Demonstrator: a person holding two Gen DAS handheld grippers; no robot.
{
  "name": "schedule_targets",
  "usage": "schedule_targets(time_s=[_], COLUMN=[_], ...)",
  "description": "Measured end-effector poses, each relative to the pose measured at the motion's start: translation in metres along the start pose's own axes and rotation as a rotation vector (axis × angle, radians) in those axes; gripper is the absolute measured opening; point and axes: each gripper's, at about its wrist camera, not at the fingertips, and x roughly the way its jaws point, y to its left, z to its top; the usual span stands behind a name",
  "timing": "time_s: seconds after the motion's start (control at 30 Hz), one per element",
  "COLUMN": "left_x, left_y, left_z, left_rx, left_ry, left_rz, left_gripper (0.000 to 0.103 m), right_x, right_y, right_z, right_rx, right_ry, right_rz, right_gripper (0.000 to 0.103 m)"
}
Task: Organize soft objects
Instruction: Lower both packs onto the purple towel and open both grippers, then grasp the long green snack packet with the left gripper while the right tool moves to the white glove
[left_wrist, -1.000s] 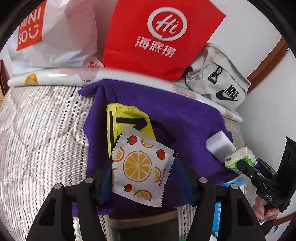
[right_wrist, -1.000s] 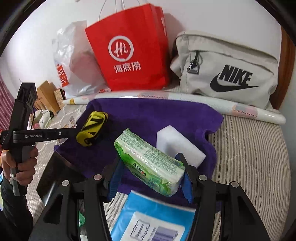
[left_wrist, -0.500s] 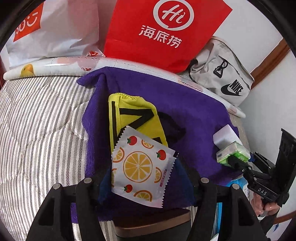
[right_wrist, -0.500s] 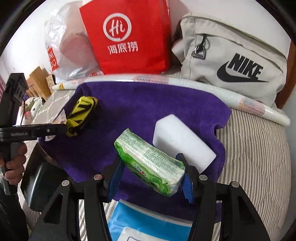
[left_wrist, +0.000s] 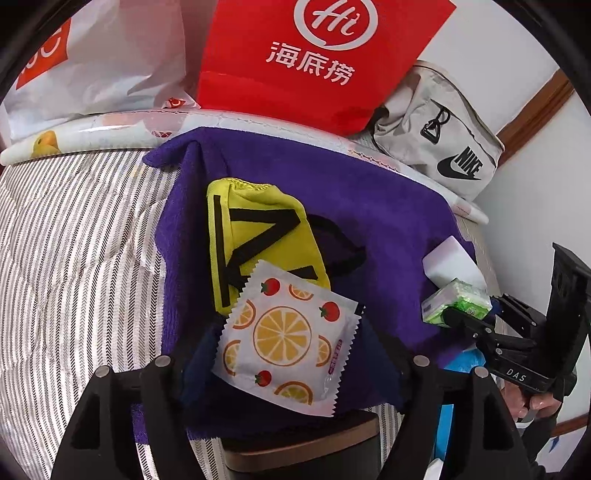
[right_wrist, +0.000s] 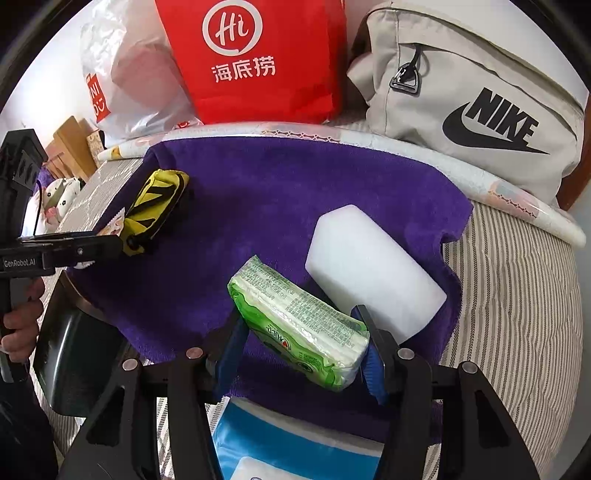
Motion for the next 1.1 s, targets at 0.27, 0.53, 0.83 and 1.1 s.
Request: schedule_targets(time_s=[0.27, 0.53, 0.83, 1.1], left_x=[-0.009, -0.03, -0.076, -0.115], left_y=[-0.005, 0.006, 0.014, 0.007], left_z=[-0.001, -0.004, -0.031, -0.068], left_rx=[0.003, -0.046, -0.082, -0.063], left_ry=[-0.024, -0.045, -0.14, -0.195], left_rz=[0.051, 0.026, 0.008, -0.002], left_gripper=[0.084, 0.084, 0.084, 0.083], right_x=[-0.01, -0.03, -0.073, -0.111], right_y=[0.003, 0.007, 0.011, 0.028], right_z=[-0.002, -0.007, -0.024, -0.051], right_rx=[-0.011, -0.002, 0.063, 0.052], right_ry=[-0.033, -0.058, -0.137, -0.177], right_rz=[-0.014, 0.007, 0.075, 0.092], right_gripper=[0.073, 0.073, 0.073, 0.073])
